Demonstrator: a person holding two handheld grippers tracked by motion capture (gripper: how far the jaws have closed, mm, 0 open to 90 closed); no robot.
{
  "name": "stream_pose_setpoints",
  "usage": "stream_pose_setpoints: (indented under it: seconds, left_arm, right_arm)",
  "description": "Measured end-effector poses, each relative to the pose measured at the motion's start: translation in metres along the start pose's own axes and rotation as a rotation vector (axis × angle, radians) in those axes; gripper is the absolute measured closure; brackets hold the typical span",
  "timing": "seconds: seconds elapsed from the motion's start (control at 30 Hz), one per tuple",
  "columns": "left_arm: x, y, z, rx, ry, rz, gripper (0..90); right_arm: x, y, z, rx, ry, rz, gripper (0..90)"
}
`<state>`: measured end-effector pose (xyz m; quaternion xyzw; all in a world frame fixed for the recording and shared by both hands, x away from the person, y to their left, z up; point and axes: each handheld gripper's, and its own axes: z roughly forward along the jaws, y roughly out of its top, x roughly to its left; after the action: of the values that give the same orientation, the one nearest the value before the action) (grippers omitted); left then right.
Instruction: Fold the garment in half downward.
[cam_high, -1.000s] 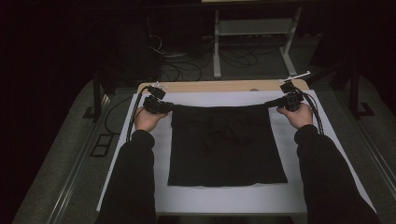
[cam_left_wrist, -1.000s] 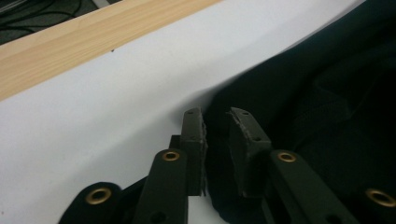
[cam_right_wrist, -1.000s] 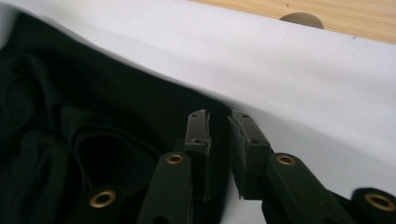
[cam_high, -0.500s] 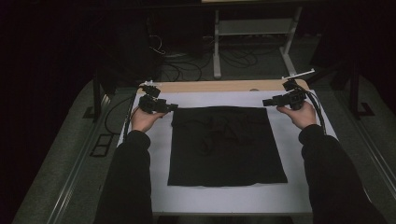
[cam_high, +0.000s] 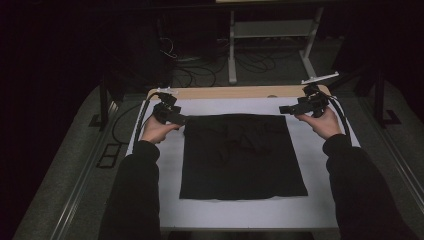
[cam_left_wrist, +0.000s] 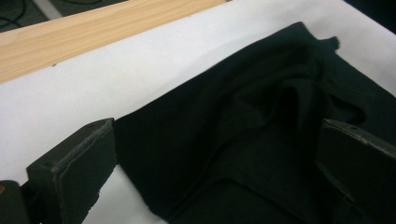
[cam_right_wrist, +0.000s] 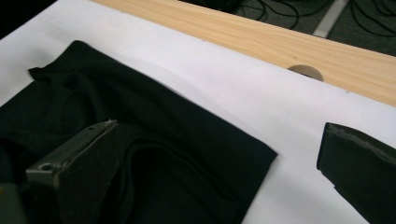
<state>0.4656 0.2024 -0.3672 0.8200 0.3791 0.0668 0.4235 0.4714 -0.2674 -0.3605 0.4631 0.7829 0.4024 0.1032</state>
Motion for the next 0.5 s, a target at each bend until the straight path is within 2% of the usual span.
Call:
stream_pose_setpoints:
  seconds: [0.13, 0.2, 0.5]
  left_arm:
    - [-0.005, 0.0, -0.001, -0.016, -0.016, 0.009, 0.0]
    - [-0.011, -0.001, -0.002, -0.041, -0.021, 0.025, 0.0]
    - [-0.022, -0.002, -0.003, -0.067, -0.045, 0.064, 0.0]
  right_arm:
    - [0.004, 0.001, -0.002, -0.001, 0.012, -0.017, 0.0]
    - [0.008, 0.001, -0.002, 0.0, 0.021, -0.033, 0.0]
    - [0.022, 0.003, -0.001, 0.003, 0.055, -0.07, 0.0]
